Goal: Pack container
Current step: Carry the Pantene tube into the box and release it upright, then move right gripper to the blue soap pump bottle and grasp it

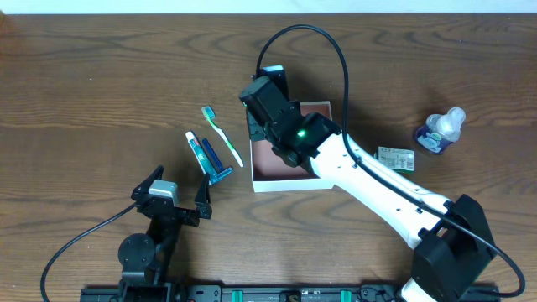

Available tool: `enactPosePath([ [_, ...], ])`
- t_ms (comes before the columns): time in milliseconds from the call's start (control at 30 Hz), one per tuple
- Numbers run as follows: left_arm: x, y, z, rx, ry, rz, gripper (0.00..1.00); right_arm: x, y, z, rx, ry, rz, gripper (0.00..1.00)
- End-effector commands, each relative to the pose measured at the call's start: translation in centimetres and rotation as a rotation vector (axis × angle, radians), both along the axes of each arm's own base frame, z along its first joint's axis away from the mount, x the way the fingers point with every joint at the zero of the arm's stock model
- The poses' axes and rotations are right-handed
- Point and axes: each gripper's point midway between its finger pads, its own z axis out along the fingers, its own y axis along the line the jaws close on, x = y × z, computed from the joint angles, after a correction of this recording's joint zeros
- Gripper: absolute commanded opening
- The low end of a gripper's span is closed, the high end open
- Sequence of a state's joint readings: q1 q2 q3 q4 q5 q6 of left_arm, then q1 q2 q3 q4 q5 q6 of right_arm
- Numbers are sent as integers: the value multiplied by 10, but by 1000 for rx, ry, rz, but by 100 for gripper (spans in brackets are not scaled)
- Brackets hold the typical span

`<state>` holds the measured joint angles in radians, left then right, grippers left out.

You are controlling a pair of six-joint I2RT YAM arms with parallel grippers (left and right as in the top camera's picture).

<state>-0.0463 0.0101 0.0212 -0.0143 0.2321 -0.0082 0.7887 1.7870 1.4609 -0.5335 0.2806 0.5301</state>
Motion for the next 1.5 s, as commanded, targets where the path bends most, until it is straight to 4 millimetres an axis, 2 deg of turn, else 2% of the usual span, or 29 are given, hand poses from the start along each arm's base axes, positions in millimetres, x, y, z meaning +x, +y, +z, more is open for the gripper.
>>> enactPosePath([
  [0, -1, 0, -15, -11, 48, -3, 98, -3, 12, 11, 55, -3, -5, 33],
  [133, -1, 0, -15, -11, 48, -4, 98, -5, 19, 13, 92, 9, 13, 33],
  [467, -1, 0, -15, -11, 48, -3, 98, -3, 17, 13, 105, 9, -16, 32],
  [600, -1, 0, -15, -11, 48, -4, 98, 3, 10, 18, 79, -24, -24, 40],
  [700, -1, 0, -15, -11, 48, -4, 98, 4, 8, 31, 88, -46, -16, 45],
  [833, -1, 0, -15, -11, 48, -3, 98, -2, 2, 65, 124, -91, -9, 71],
  [933, -1, 0, -15, -11, 48, -3, 98, -9, -10, 94, 123, -129, -11, 74],
  [1100, -1, 0, -15, -11, 48, -3, 98, -22, -62, 138, 72, -211, -117, 82],
  [1167, -1, 0, -15, -11, 48, -3, 98, -28, -94, 152, 32, -234, -184, 84],
  [1200, -1, 0, -15, -11, 48, -3, 98, -31, -119, 158, -2, -242, -237, 85],
  [1233, -1, 0, -15, -11, 48, -3, 98, -33, -131, 160, -20, -245, -263, 86],
  [1333, -1, 0, -15, -11, 48, -4, 98, -39, -194, 162, -88, -223, -426, 91],
  [1467, -1, 0, -15, -11, 48, -3, 98, -44, -271, 146, -120, -114, -646, 98],
])
